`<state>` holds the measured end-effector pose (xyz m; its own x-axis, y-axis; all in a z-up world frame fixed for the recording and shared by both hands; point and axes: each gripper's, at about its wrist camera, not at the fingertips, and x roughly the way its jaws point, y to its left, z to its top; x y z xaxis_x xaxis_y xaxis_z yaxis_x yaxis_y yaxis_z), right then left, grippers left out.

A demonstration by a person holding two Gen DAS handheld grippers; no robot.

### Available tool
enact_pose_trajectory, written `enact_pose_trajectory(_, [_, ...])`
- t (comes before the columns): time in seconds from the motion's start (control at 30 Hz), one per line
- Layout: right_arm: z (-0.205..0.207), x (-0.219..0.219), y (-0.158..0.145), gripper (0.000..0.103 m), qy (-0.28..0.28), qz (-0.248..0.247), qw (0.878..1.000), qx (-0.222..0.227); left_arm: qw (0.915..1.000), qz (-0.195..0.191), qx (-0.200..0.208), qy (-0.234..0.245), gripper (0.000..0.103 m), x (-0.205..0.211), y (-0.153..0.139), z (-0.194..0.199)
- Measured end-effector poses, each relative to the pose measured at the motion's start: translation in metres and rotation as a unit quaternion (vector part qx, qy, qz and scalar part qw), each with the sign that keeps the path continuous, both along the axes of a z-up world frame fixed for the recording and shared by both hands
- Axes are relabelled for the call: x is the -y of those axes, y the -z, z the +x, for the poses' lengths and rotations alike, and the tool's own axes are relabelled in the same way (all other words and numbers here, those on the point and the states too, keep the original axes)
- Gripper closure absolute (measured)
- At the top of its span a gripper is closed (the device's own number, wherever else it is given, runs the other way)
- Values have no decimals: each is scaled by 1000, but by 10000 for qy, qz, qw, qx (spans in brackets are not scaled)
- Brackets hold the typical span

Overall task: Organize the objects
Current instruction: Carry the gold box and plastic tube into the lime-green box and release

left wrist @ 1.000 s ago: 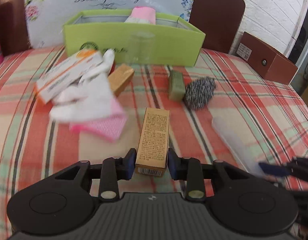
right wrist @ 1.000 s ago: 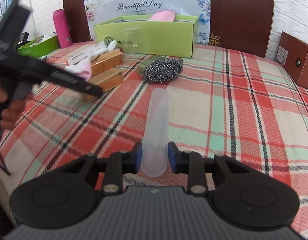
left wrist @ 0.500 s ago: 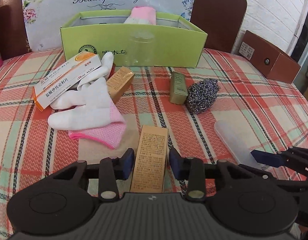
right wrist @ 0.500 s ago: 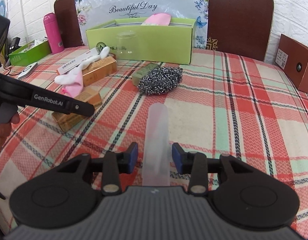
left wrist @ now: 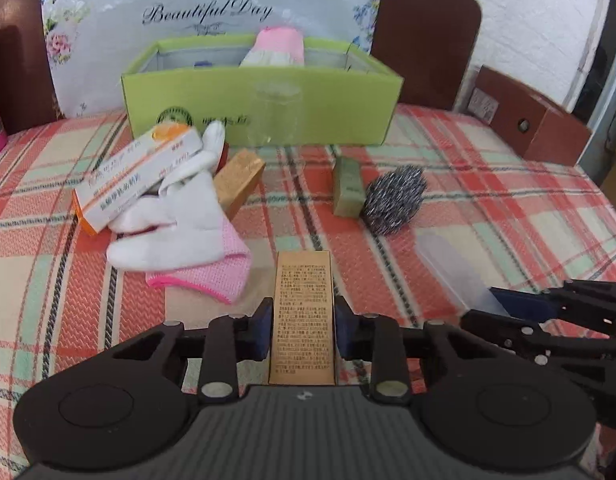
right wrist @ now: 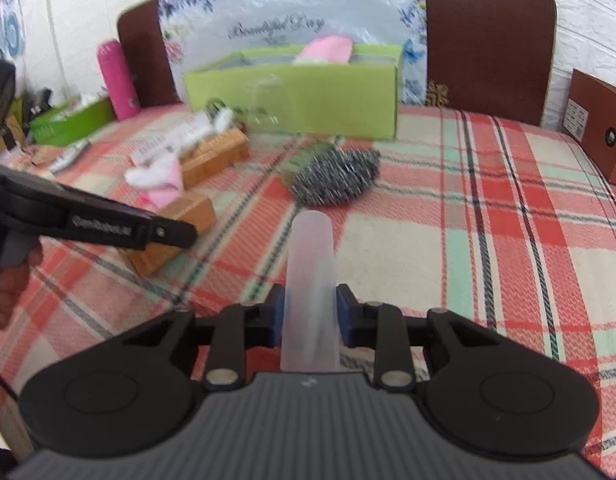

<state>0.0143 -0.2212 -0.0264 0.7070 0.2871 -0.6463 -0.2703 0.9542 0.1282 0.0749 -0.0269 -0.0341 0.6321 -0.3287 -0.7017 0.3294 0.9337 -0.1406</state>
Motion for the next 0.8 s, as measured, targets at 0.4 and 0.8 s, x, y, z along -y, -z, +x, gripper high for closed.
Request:
enact_pose_trajectory(0.4, [68, -2, -91, 76, -27, 293, 9922, 1210, 9897, -351, 1370, -237, 71, -16, -99, 32])
enact_pose_trajectory(0.8, [190, -6, -104, 76, 406, 167, 9834, 1758, 9827, -379, 1537, -958, 71, -34, -114, 145])
